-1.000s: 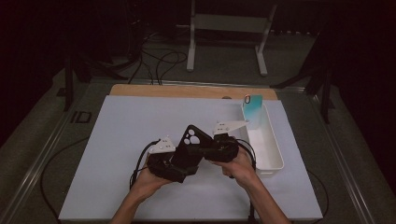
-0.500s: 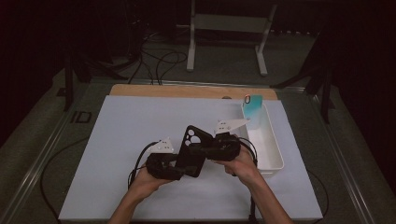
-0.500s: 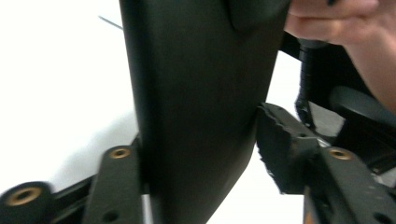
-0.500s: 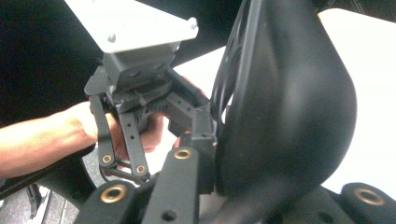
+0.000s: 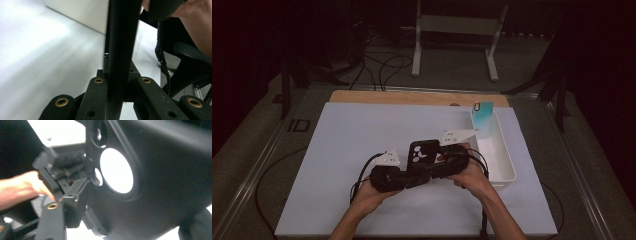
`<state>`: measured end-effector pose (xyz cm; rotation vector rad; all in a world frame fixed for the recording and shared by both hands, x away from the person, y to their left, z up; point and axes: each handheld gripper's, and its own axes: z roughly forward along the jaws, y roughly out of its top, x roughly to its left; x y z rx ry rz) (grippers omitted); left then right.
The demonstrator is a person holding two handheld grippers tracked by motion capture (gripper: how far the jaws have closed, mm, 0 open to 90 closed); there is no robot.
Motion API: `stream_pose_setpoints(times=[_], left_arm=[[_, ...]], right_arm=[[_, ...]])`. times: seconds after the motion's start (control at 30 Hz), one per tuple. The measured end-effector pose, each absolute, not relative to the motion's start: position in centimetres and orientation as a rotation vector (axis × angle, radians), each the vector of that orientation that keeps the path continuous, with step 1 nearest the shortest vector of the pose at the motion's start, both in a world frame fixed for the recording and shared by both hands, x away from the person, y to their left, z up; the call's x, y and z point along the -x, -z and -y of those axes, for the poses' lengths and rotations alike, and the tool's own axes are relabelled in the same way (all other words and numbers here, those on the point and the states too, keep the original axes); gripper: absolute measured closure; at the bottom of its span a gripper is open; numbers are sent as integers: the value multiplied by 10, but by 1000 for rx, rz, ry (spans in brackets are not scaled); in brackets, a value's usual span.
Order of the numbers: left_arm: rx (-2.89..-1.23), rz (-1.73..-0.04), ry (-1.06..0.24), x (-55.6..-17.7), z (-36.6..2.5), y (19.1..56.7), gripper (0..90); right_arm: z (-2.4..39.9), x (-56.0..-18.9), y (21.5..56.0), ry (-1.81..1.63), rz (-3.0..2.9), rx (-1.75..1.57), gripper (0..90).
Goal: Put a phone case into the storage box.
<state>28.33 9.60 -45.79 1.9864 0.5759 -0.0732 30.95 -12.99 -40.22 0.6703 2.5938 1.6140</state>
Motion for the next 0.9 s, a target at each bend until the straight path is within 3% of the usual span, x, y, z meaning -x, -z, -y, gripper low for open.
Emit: stream_pose_setpoints(times=[0.17, 0.9], left_arm=[[-1980, -591, 41, -284, -99, 456, 853], [-1891, -727, -133, -283, -111, 449, 853]], right_arm=[[124, -309, 405, -1555, -2581, -698, 232], [133, -310, 404, -1526, -2471, -867, 90]])
